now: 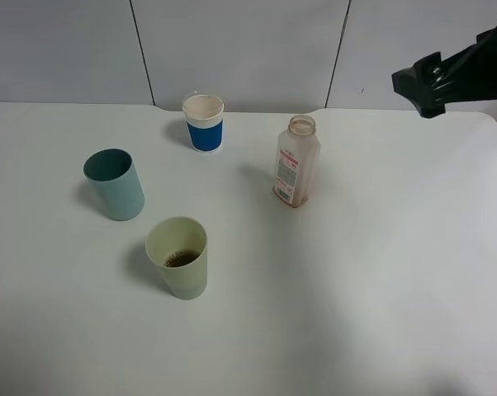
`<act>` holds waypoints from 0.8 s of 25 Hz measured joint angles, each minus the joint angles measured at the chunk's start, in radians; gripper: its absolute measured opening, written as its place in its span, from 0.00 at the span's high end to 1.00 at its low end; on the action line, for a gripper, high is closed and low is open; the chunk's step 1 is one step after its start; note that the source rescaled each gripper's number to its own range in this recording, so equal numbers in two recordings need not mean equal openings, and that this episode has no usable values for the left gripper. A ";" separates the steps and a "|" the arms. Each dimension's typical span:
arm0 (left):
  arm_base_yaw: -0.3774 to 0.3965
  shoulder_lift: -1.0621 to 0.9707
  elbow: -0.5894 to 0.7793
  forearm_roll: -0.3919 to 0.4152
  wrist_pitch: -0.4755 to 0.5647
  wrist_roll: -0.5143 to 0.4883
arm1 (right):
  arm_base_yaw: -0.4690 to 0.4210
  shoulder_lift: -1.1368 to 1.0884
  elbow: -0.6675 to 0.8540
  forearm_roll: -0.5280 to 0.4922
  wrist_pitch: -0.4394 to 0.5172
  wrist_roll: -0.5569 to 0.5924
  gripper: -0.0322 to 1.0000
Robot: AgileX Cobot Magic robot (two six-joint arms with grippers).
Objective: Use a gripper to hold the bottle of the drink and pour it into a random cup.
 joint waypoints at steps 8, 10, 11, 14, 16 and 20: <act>0.000 0.000 0.000 0.000 0.000 0.000 | -0.061 -0.126 0.000 0.003 0.066 0.009 0.00; 0.000 0.000 0.000 0.000 0.000 0.000 | -0.079 -0.164 0.000 0.003 0.081 0.013 0.00; 0.000 0.000 0.000 0.000 0.000 0.000 | -0.089 -0.185 0.000 0.004 0.094 0.014 0.00; 0.000 0.000 0.000 0.000 0.000 0.000 | -0.117 -0.244 0.000 0.004 0.150 0.015 0.00; 0.000 0.000 0.000 0.000 0.000 0.000 | -0.129 -0.282 0.000 0.004 0.203 0.015 0.00; 0.000 0.000 0.000 0.000 0.000 0.000 | -0.135 -0.368 0.003 0.020 0.269 0.015 0.00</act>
